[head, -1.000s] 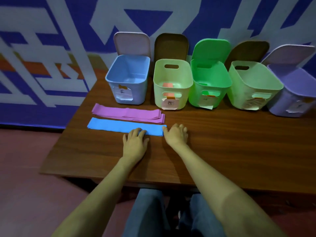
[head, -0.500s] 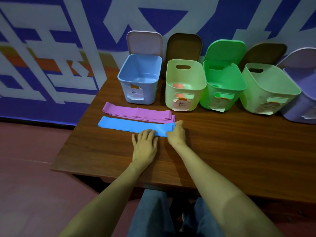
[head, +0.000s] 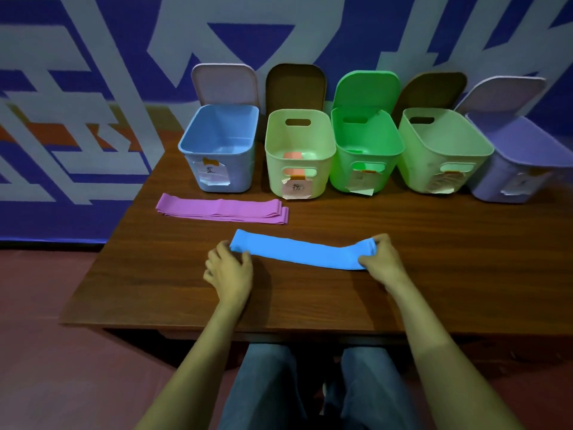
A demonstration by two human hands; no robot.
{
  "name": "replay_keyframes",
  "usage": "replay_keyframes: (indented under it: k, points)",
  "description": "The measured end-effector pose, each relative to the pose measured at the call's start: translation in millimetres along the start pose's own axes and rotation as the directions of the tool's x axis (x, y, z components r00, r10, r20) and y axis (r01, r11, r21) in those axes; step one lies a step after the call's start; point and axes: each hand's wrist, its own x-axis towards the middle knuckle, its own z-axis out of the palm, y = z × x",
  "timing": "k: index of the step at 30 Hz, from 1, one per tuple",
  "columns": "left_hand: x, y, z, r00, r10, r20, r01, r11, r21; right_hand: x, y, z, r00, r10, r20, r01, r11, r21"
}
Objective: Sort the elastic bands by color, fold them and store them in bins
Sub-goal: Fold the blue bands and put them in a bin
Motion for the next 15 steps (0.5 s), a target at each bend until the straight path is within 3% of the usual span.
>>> replay_keyframes:
  k: [9, 12, 15]
  points:
    - [24, 21, 10, 0.983, -0.129, 0.128, 0.098, 0.969, 0.226, 5, 26, -5, 0.991, -0.106, -0.086, 0.094, 0.987, -0.134]
    - [27, 24, 13, 0.98, -0.154, 0.128, 0.124, 0.97, 0.211, 3, 30, -7, 0.97, -0.131, -0.204, 0.088, 0.974, -0.21]
    - [30, 24, 16, 0.984, -0.134, 0.118, 0.119, 0.985, 0.121, 5, 36, -7, 0.982, -0.053, -0.179, 0.021, 0.984, -0.176]
